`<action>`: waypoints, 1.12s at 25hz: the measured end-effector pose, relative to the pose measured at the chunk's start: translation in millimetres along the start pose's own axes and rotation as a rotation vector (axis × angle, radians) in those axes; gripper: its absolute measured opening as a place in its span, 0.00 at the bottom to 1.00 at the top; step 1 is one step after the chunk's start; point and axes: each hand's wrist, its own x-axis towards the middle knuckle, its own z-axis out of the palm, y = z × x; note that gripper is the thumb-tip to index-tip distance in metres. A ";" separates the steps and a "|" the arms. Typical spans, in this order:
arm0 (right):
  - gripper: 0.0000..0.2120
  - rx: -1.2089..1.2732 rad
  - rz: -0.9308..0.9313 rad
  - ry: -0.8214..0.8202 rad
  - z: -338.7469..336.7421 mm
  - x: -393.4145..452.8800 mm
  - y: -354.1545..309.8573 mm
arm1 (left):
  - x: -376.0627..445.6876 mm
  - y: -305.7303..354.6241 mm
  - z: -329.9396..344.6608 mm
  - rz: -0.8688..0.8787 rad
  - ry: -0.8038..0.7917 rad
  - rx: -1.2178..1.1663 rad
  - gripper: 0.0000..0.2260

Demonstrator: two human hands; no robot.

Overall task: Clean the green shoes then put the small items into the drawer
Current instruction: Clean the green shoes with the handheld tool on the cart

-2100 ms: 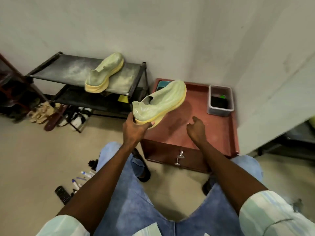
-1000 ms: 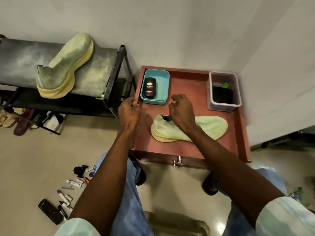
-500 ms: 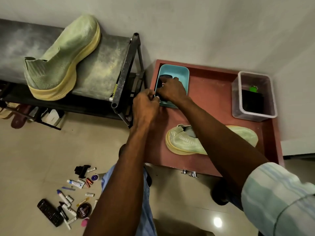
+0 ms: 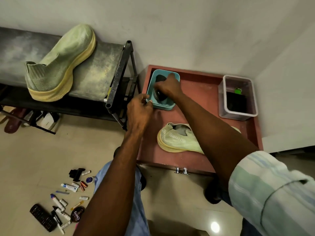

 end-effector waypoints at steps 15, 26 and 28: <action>0.18 1.389 0.302 -0.281 -84.7 -234.9 146.9 | -101.9 5.4 1.0 0.016 -0.420 -0.083 0.20; 0.20 0.210 -0.065 0.241 -39.0 -283.9 170.9 | -135.5 -3.1 -0.5 0.031 -0.502 0.025 0.11; 0.26 0.163 -0.101 0.280 -35.2 -286.5 172.9 | -140.9 -1.7 2.8 0.043 -0.465 0.036 0.12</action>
